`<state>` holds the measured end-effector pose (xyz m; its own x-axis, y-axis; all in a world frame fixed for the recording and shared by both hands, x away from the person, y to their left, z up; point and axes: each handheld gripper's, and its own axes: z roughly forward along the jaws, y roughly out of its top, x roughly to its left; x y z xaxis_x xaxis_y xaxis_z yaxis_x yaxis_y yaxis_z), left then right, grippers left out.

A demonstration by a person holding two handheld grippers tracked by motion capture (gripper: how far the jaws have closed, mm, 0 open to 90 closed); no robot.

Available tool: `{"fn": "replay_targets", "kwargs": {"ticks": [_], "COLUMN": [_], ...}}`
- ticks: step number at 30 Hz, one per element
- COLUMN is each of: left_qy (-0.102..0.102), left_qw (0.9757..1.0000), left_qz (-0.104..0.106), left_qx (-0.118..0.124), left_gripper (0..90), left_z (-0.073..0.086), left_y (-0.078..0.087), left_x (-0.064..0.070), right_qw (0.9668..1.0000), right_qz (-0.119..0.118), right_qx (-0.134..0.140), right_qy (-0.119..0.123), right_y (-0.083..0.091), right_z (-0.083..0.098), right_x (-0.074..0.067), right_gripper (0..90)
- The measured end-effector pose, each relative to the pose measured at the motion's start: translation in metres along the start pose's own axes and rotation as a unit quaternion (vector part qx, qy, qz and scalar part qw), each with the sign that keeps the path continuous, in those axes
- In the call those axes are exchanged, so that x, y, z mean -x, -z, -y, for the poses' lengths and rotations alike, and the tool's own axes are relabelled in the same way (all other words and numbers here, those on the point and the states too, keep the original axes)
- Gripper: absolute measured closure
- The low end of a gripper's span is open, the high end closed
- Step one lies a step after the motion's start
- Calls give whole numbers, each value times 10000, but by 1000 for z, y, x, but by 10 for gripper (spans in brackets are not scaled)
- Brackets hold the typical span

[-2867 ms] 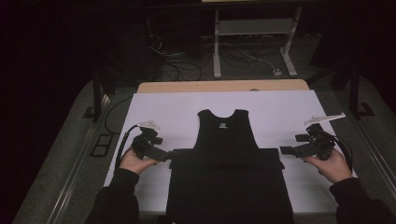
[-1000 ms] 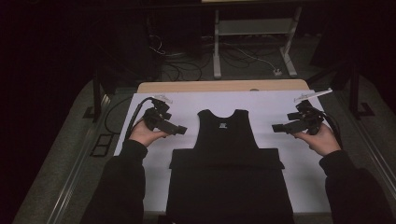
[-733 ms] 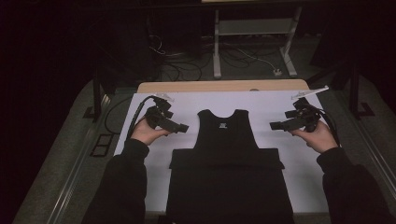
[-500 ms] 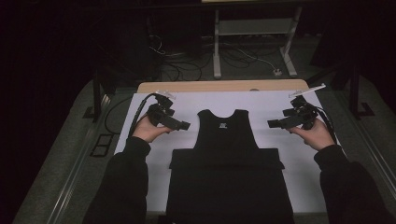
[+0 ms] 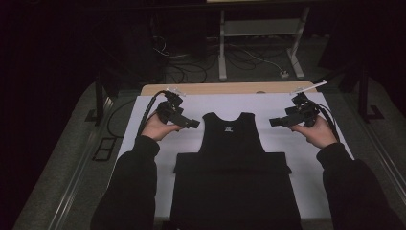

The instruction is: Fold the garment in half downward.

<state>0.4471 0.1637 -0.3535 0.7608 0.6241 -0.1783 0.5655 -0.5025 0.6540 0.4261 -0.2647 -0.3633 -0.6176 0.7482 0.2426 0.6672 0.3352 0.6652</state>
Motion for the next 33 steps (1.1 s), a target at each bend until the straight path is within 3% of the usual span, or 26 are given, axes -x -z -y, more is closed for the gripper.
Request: {"fn": "replay_targets", "kwargs": {"ticks": [15, 18, 21, 33], "left_qy": [212, 240, 312, 216], "left_qw": [9997, 9995, 9990, 9997], "left_qz": [-26, 41, 242, 125], "left_qx": [105, 181, 230, 69], "left_gripper": [0, 0, 0, 0], "left_z": [-4, -3, -2, -1], "left_y": [-20, -24, -29, -51], "left_x": [-5, -4, -3, 1], "right_qw": [9999, 9999, 9998, 9998], "right_qz": [-103, -108, -130, -110], "right_qx": [-43, -56, -45, -177], "right_qy": [-99, -109, -121, -55], "right_y": [-24, -29, -33, -53], "right_z": [-2, -1, 0, 2], "right_x": [5, 6, 5, 3], "right_gripper": [0, 0, 0, 0]}}
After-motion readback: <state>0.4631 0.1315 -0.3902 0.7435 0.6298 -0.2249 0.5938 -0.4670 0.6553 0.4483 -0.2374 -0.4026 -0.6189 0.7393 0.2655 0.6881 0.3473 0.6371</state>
